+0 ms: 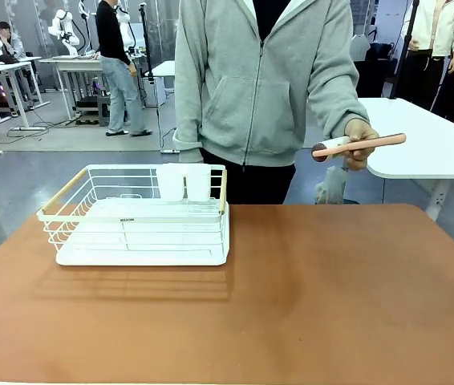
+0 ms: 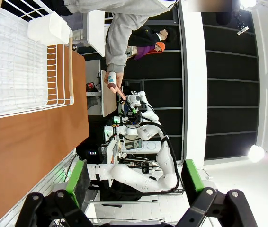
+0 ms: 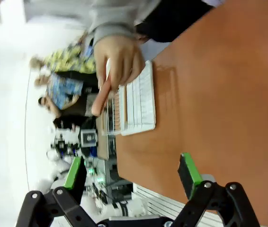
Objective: Clean the table.
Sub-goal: Pick up the Lint Roller when the human hands it over, then clean the table with the Lint Roller when the human lifts the Dish drying rack.
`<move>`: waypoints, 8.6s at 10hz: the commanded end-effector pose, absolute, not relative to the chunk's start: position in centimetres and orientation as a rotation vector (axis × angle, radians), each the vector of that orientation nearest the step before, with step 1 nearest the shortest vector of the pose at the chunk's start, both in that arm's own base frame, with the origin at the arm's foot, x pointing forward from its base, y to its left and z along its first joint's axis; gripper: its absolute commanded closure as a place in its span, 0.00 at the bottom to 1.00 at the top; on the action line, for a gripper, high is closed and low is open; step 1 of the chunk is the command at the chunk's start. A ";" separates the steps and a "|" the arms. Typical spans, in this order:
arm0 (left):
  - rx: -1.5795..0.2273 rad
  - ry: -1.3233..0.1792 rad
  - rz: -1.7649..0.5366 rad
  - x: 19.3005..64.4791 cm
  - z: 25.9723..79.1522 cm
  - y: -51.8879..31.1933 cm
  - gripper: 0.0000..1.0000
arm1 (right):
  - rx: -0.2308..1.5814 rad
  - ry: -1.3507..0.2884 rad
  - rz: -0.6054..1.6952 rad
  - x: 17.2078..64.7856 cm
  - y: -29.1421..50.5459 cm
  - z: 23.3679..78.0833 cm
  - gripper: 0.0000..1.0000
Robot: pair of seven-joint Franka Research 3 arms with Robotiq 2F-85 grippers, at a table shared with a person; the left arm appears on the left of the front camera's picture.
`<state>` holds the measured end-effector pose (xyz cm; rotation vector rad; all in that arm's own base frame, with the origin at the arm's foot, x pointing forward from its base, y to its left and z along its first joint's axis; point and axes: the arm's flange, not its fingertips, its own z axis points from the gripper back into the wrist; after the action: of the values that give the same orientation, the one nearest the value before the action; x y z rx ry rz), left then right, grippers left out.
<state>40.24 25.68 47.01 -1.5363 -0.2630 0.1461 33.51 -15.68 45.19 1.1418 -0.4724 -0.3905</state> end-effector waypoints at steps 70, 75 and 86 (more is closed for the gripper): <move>-1.540 -0.257 0.142 39.9 47.1 25.8 0.00 | 1.018 -0.488 -0.458 44.6 0.9 47.7 0.79; -1.540 -0.257 0.142 39.9 47.1 25.8 0.00 | 0.839 -0.189 -0.055 55.8 10.4 43.1 0.79; -1.540 -0.257 0.142 39.9 47.1 25.8 0.00 | 0.825 -0.097 0.001 61.3 12.9 35.1 0.79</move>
<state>40.22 25.69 47.00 -1.5374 -0.2634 0.1460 58.72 12.97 36.27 0.8060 -0.1198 -0.0493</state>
